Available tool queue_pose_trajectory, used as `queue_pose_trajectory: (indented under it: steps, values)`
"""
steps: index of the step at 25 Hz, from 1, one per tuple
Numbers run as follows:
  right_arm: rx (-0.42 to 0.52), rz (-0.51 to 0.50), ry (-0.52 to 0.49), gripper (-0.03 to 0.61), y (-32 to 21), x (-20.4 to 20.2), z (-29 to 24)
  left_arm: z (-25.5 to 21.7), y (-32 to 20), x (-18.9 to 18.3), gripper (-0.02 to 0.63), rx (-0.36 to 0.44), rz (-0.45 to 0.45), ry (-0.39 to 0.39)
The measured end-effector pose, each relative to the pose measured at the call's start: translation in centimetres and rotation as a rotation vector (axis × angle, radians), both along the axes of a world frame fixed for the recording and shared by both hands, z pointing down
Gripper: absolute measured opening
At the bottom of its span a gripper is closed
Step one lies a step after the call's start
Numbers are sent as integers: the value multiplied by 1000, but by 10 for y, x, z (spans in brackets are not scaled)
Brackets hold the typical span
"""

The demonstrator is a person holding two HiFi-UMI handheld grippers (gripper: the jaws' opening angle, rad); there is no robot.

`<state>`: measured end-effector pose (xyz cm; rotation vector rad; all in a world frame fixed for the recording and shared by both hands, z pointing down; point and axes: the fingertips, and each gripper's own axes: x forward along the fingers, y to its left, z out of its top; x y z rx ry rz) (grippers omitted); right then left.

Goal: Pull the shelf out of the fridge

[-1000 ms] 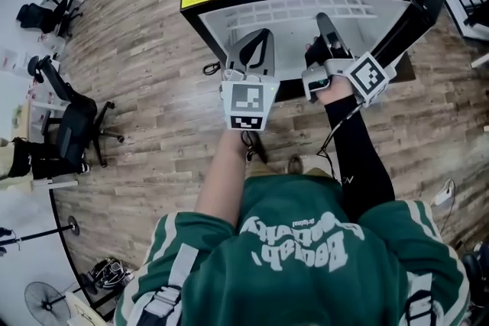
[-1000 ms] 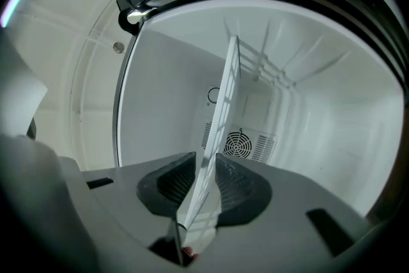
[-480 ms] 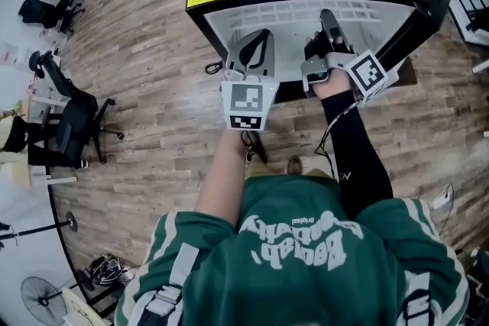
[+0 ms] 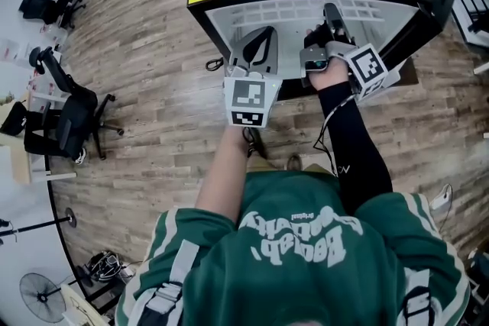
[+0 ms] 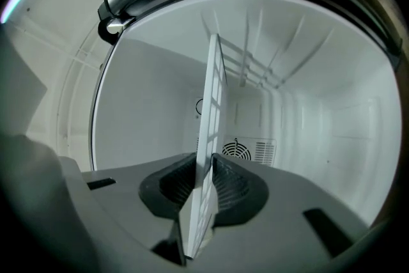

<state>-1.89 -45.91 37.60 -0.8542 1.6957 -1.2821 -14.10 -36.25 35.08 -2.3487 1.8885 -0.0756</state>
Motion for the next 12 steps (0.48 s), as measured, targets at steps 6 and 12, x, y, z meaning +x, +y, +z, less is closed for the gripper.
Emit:
queue_pose_trajectory:
  steps: [6, 12]
  values:
    - [-3, 12, 3, 72, -11, -8, 0, -2, -5, -7, 17, 11, 5, 4]
    - [-30, 39, 9, 66, -22, -10, -1, -3, -12, -8, 17, 11, 17, -1]
